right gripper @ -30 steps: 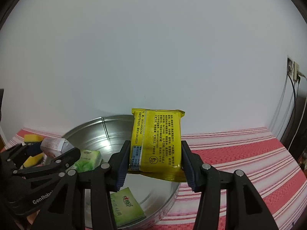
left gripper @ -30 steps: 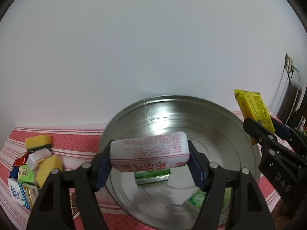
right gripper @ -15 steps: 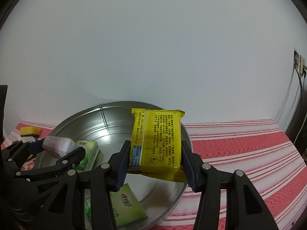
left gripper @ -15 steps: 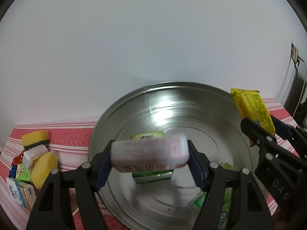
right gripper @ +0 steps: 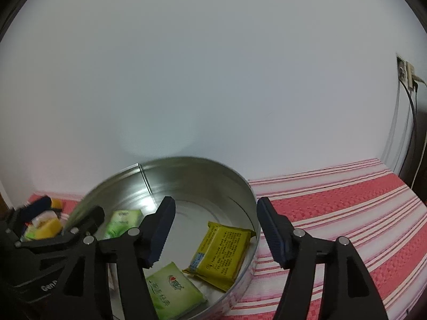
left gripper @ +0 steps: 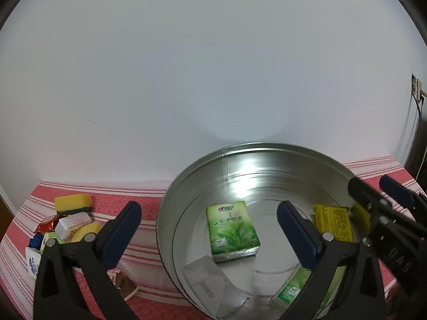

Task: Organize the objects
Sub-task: 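Carry the yellow pack and white box over the tin and release both, then move both grippers back to the pile and position over the Vinda pack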

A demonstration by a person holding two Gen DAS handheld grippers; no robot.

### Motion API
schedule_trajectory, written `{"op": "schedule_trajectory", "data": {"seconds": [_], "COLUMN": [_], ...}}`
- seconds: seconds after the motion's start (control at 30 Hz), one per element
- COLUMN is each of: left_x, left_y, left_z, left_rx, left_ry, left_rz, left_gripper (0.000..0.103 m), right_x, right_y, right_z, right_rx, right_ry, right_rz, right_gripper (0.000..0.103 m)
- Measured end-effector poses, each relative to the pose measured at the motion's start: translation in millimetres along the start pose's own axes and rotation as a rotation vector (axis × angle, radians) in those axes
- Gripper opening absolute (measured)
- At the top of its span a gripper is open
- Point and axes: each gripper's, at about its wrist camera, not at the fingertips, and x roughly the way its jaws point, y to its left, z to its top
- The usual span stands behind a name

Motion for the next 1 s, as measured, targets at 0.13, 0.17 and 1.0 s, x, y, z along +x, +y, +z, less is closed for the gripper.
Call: {"op": "schedule_trajectory", "data": {"seconds": [0.13,0.17,1.0], "left_x": [-4.9,-6.7,-39.5], "left_y": [3.8,6.0,90.0], "left_z": [-2.4,-2.4,-43.9], "left_rx": [-0.007,-0.01,-0.068], "left_ry": [-0.008,-0.012,-0.091], "left_rz": [0.009,0.014,0.27], "left_gripper": [0.103,0.103,0.103], "right_x": [-6.1,-11.0,-69.8], "right_y": [-1.3,-3.4,46.4], "right_z": [-0.5,-0.2,-13.3], "right_rx": [0.026,0.03,-0.054], "right_ry": [-0.029,-0.038,-0.219], "right_rz": [0.018,0.025,0.127], "right_gripper": [0.07,0.07,0.073]}}
